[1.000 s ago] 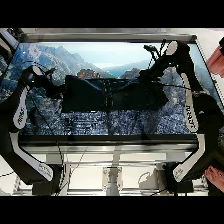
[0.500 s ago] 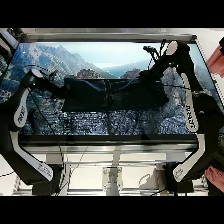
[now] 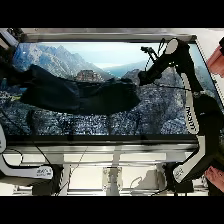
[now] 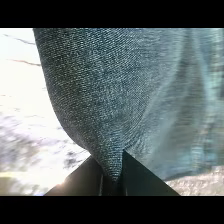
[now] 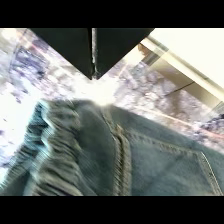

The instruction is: Fold the clothes and pants, and hang the long-sleeved shirts on hangers.

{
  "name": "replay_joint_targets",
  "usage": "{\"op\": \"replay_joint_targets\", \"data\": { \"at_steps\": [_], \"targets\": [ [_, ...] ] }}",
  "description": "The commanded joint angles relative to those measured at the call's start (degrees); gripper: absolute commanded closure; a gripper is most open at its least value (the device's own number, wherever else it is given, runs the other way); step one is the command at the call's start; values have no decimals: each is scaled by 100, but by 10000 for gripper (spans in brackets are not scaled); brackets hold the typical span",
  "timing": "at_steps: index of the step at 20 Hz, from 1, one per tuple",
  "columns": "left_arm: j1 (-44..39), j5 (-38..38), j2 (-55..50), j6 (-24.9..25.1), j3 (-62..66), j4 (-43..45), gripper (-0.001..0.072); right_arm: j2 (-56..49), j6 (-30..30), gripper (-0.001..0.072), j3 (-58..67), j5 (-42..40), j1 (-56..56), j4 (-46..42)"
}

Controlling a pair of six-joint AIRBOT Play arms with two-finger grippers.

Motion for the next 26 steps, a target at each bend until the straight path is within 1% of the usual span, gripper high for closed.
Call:
{"op": "replay_joint_targets", "data": {
  "at_steps": [1,4,6,8,11,13,15,16,17,18,19,20,24,25,26],
  "targets": [
    [-236,-297,452,-205,361,208,680,37,7,694,0,-2,251,74],
    [-1023,-216,417,-284,492,28,680,37,4,694,0,-28,428,74],
    [-1735,46,293,-361,501,28,679,37,-2,694,2,-90,448,66],
    [-2492,595,72,-546,501,26,680,57,-2,694,2,-136,411,26],
    [-3602,1740,-446,-686,505,-109,679,125,-2,693,7,-129,323,20],
    [-4159,2435,-881,-717,505,-284,679,162,0,692,7,-118,223,9],
    [-4498,2973,-1333,-1036,505,-310,678,188,4,682,4,-66,94,7],
    [-4577,3176,-1541,-1143,505,-402,668,190,4,683,4,-13,20,7],
    [-4601,3388,-1751,-1176,505,-643,627,190,4,683,4,22,-44,7],
    [-4597,3571,-1937,-1172,505,-1095,558,190,4,682,4,20,-111,9],
    [-4594,3707,-2083,-1113,505,-1578,548,190,4,683,4,15,-160,7],
    [-4583,3816,-2218,-896,505,-2122,536,190,4,682,4,7,-208,7],
    [-4586,4030,-2450,280,505,-3969,535,188,0,682,4,-48,-358,-109],
    [-4586,4046,-2452,470,505,-4291,535,188,0,663,4,-114,-387,-240],
    [-4555,4048,-2450,616,505,-4520,535,188,-9,530,2,-149,-402,-321]
  ]
}}
